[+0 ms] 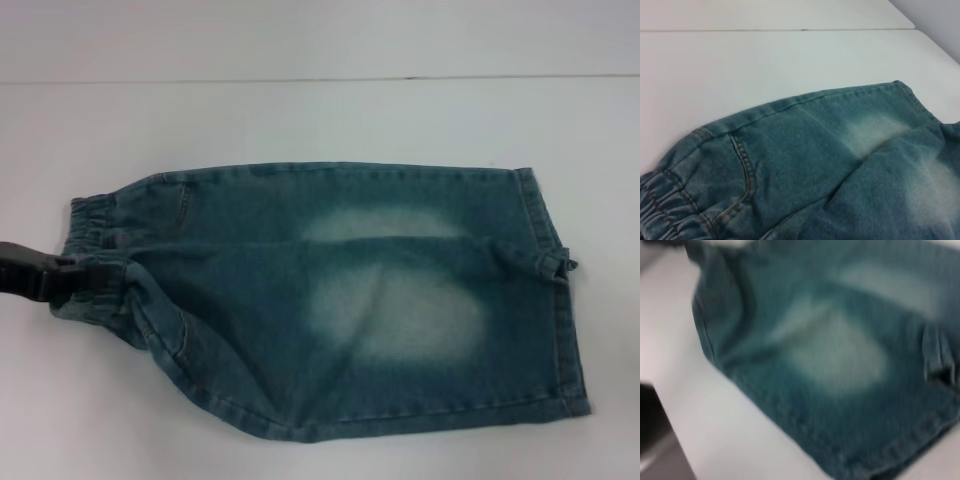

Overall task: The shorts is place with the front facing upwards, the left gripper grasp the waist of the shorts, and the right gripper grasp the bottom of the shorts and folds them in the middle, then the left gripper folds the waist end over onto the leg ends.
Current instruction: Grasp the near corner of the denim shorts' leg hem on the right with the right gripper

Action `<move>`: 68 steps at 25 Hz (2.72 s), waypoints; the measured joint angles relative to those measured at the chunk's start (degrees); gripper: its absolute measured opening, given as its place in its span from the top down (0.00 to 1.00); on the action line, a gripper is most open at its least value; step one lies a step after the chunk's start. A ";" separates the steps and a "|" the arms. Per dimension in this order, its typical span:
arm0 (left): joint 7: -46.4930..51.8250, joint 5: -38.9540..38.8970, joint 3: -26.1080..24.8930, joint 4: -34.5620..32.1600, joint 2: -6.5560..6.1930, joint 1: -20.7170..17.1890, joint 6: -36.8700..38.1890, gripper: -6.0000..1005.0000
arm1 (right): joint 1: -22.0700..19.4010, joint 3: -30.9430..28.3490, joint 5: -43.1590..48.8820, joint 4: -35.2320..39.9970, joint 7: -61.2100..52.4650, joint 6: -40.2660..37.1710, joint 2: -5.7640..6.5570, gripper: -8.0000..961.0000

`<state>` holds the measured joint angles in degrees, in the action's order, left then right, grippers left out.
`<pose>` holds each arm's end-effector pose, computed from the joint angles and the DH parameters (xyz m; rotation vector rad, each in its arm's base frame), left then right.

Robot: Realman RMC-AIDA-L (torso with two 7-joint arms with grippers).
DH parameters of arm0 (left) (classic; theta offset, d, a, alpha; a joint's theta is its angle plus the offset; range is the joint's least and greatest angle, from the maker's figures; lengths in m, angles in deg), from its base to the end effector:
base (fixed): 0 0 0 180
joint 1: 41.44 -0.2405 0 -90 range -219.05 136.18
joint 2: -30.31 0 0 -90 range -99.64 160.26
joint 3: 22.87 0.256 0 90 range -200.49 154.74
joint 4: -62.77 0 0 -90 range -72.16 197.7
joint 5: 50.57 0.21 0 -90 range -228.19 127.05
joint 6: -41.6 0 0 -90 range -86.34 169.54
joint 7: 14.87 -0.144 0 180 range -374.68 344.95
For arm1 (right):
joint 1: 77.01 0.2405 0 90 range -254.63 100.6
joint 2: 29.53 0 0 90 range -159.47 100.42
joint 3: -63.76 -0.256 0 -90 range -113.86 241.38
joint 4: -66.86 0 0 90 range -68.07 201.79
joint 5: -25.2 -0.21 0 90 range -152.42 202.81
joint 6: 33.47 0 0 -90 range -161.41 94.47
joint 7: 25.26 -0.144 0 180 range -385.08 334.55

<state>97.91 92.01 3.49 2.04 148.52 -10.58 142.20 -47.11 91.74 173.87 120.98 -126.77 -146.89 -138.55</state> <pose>-0.2950 0.3204 0.0801 -2.5371 -1.2478 -0.2285 0.3197 0.2850 0.1157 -2.8064 1.1758 -0.0099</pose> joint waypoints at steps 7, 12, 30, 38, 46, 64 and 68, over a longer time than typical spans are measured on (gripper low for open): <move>0.20 -0.03 0.07 0.00 0.10 0.22 -0.50 0.96 | 2.02 5.43 3.85 -1.84 -0.50 1.93 -1.02 0.01; 0.11 -0.03 0.10 0.00 0.24 0.00 -0.54 0.96 | 3.32 8.35 4.06 -4.34 -1.24 3.29 -1.55 0.01; 0.01 -0.03 0.00 0.56 0.06 0.40 -1.63 0.96 | 7.75 15.52 5.02 -11.14 -4.21 8.68 -2.26 0.03; 0.11 -0.02 0.00 0.62 0.13 0.58 -2.02 0.96 | 8.68 16.24 6.57 -13.40 -4.82 10.36 -2.54 0.04; 0.15 -0.03 0.04 0.62 0.20 0.61 -2.18 0.96 | 8.65 16.05 6.37 -13.43 -4.77 10.95 -2.68 0.06; -0.26 -0.12 0.18 2.22 -0.04 0.52 -3.50 0.96 | 10.65 15.02 5.78 -13.88 -3.99 11.90 -4.06 0.09; -0.28 -0.12 0.23 2.33 0.04 0.39 -3.59 0.96 | 10.71 15.38 5.70 -13.87 -3.25 12.61 -4.35 0.10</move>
<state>97.63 91.89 3.72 4.37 148.56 -10.19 138.62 -36.40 107.11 179.57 107.11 -130.02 -134.28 -142.90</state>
